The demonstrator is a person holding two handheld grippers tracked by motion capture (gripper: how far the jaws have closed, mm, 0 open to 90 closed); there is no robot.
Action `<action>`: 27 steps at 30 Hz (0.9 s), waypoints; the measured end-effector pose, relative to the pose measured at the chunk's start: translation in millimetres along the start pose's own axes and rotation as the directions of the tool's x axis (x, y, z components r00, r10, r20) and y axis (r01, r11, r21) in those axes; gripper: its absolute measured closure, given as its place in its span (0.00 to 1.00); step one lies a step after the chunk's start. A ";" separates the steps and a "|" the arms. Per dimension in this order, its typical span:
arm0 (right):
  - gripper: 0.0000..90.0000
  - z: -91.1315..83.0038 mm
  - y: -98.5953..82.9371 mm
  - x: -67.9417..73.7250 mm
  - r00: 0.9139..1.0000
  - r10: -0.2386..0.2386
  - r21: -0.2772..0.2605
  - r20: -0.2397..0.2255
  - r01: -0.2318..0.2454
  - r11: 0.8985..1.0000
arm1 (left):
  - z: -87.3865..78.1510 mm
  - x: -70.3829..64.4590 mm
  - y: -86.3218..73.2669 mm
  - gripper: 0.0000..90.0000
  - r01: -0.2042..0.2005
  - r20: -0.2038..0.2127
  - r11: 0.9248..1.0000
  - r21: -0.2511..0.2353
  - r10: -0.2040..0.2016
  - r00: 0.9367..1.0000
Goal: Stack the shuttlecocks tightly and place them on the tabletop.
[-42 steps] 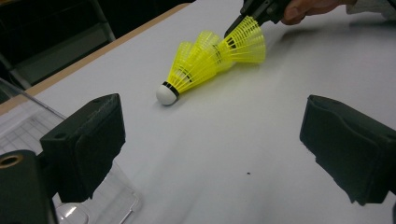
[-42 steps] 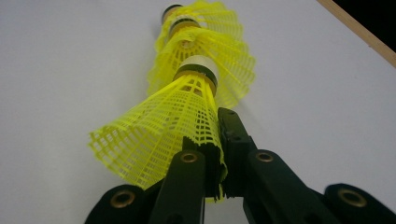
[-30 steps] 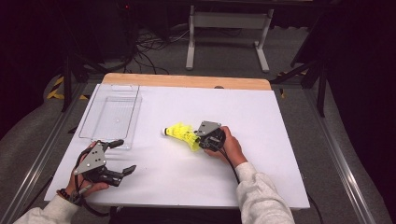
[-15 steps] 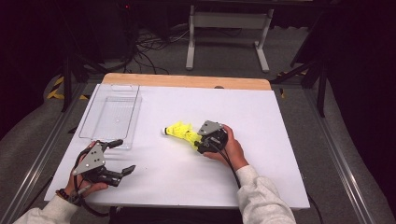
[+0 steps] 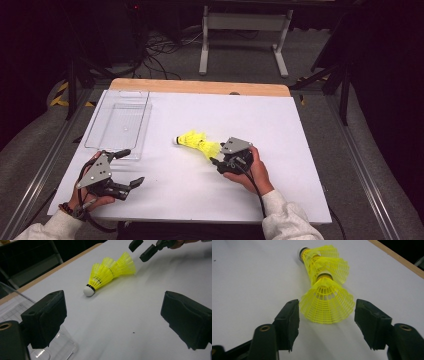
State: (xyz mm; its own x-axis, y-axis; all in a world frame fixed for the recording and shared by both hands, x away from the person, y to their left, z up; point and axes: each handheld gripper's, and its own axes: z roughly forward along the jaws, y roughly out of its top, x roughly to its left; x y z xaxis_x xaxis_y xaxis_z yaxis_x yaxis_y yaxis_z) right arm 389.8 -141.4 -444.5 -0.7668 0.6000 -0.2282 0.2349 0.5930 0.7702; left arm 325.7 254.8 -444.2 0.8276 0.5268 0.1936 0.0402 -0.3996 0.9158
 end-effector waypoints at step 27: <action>1.00 31.0 2.3 13.7 0.998 -0.028 0.013 -0.051 0.028 1.000 | 1.1 -0.1 -0.2 0.09 -0.006 -0.003 1.000 0.010 0.006 1.000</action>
State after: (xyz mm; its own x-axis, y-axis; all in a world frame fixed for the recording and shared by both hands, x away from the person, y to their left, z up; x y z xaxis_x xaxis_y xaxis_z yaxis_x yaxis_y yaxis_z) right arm 398.3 -115.2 -464.3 -0.8024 0.5552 -0.2187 0.2207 0.6166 0.7557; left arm 326.3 254.0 -444.8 0.8261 0.5267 0.2005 0.0404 -0.4102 0.9111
